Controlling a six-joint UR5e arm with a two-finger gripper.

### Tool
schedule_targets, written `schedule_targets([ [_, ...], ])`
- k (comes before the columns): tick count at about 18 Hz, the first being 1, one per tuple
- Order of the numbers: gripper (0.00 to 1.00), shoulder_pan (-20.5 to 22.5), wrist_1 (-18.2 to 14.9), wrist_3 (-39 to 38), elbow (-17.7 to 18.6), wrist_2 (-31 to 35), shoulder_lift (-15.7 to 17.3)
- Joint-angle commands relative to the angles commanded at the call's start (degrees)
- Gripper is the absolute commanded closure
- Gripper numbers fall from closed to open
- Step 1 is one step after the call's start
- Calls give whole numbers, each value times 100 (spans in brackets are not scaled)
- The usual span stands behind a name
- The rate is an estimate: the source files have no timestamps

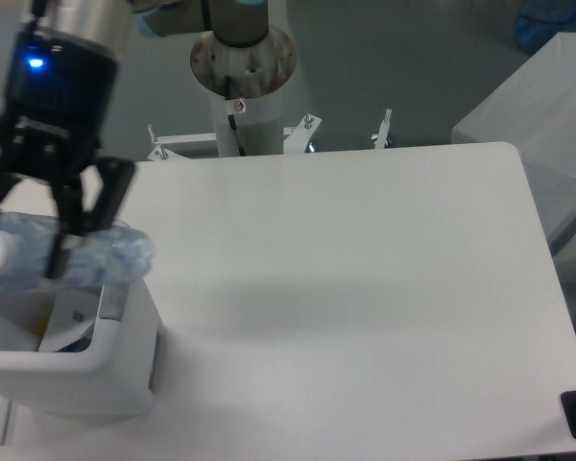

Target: Place the trash in the trash can

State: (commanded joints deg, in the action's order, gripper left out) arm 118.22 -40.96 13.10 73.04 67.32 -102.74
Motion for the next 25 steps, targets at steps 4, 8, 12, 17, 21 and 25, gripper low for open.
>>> schedule_targets([
  [4,42,-255,9,0,18,-44,-176],
  [8,36,-353,9,0,88,-70,-334],
  [12,0,-353,9,0,167,-79,-361],
  [17,0,-151,9,-18,264,-79,-317],
  [21,0,340,9,78,229,-62,-220],
  [25,0,763,-35,701,439,279,-106],
])
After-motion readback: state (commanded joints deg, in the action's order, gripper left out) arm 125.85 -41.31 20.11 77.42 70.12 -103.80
